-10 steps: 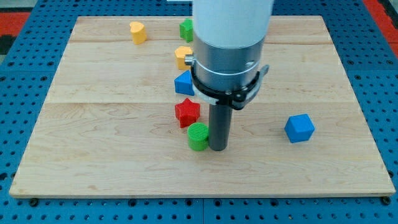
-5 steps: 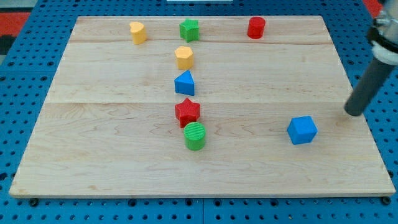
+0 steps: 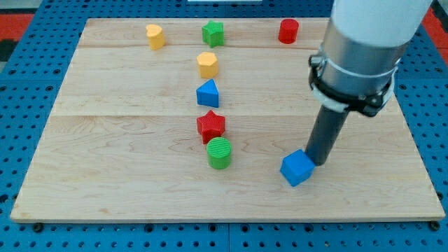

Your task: Move the blue cube below the green circle

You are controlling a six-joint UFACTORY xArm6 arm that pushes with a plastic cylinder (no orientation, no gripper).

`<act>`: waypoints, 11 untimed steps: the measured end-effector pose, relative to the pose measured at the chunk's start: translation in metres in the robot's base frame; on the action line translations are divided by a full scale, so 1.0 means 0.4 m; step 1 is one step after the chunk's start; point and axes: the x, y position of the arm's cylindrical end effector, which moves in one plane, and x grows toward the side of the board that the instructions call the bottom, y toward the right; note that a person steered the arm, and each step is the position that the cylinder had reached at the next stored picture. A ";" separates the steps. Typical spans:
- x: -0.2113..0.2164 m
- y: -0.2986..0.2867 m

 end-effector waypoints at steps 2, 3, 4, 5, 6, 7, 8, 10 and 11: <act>0.058 -0.063; 0.059 -0.130; 0.074 -0.089; 0.116 -0.084; 0.126 -0.116; 0.126 -0.125; 0.126 -0.129; 0.127 -0.190; 0.109 -0.124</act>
